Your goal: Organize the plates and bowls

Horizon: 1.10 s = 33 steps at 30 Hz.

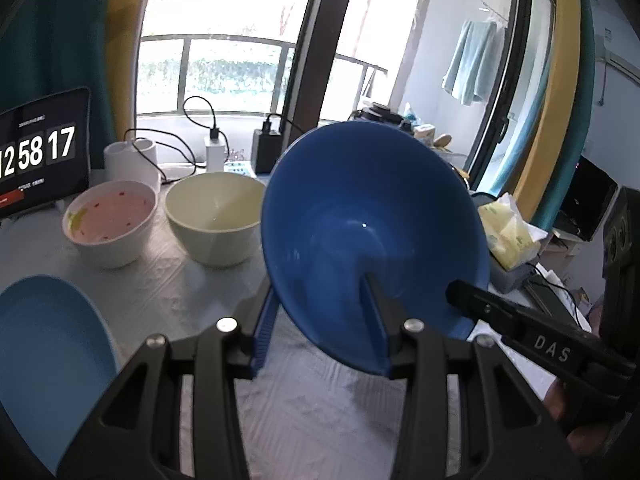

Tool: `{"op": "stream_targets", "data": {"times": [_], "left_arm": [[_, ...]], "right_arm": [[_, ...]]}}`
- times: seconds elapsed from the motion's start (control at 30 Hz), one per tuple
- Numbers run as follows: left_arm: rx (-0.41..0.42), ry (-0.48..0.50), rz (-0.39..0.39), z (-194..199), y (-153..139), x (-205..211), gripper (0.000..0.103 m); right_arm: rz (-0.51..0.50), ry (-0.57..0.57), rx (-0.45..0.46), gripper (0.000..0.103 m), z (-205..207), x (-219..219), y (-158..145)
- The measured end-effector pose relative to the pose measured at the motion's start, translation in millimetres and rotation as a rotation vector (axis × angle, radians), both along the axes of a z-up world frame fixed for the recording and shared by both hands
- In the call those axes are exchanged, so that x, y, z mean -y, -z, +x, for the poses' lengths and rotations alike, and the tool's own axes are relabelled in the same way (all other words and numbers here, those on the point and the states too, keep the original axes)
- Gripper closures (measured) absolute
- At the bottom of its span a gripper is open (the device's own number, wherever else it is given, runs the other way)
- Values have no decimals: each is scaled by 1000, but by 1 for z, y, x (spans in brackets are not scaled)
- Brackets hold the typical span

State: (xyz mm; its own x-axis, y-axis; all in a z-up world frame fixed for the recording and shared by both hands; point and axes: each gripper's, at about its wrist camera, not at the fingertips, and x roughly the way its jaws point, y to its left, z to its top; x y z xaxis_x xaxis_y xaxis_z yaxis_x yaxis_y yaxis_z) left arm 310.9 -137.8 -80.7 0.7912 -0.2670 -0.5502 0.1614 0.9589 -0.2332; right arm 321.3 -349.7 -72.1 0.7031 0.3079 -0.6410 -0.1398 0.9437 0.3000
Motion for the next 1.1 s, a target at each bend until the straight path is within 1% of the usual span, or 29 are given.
{"op": "stream_targets", "data": {"times": [0.3,0.67,1.1], "left_arm": [[4,-14,-5,-29,-3,-22,61],[-1,-36,-16,-54,1,-48,61],[-62,-41,-34,-68,10,-61,61]], "right_arm": [[-1,-21,-8,88,-27,-18,0],[-14,-48,-32,87,-54,-44,3],[-36,-60,-102,86,-67,-63,12]]}}
